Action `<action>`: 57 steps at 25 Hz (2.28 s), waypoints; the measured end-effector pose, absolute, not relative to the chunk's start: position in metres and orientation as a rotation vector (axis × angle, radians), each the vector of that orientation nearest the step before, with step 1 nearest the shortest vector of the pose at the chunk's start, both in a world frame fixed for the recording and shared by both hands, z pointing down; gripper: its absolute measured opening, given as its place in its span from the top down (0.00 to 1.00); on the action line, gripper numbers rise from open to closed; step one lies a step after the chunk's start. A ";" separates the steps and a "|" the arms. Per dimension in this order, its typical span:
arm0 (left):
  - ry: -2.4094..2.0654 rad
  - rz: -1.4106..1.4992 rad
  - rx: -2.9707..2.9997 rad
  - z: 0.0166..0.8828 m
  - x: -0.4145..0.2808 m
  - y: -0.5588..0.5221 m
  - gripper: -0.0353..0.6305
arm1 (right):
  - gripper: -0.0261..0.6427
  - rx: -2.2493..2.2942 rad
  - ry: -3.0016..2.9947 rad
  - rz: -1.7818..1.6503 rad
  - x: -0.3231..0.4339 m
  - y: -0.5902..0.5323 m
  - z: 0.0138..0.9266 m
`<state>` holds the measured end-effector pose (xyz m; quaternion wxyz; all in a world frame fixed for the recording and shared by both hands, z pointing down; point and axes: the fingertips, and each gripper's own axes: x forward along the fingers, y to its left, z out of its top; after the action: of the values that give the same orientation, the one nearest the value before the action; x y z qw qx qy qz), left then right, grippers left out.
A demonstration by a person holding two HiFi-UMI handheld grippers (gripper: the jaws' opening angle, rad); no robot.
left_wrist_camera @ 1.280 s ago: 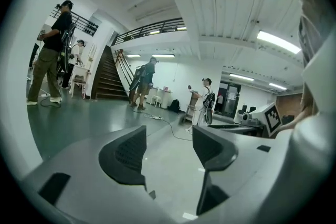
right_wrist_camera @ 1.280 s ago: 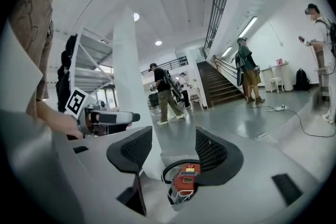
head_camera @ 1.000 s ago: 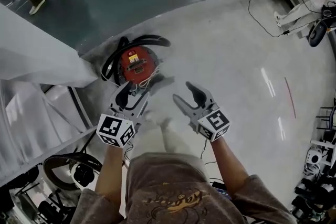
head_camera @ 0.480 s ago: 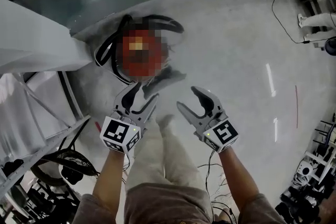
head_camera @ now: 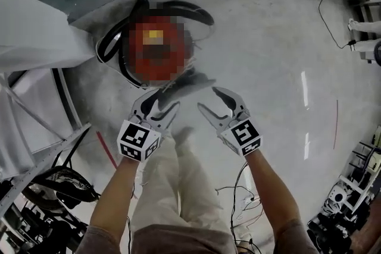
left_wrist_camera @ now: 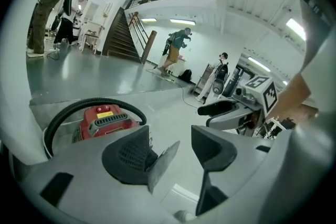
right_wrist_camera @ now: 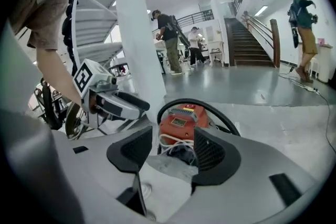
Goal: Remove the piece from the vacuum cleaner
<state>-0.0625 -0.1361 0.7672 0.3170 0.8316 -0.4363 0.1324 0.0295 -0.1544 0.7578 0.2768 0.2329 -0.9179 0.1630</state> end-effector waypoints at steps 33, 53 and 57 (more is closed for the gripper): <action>-0.772 0.896 2.110 0.964 -0.005 -0.117 0.59 | 0.64 -0.188 -1.971 0.109 0.023 -0.131 0.974; -0.804 0.910 1.976 0.966 -0.018 -0.099 0.79 | 0.81 0.077 -2.002 0.356 0.019 -0.113 0.977; -0.813 0.913 1.959 0.965 -0.021 -0.095 0.80 | 0.83 0.134 -2.007 0.365 0.018 -0.109 0.975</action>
<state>-0.0209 -0.0947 0.9654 0.4042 0.7761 -0.3218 0.3616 0.0180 -0.1094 0.9751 0.5214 0.0560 -0.8377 0.1523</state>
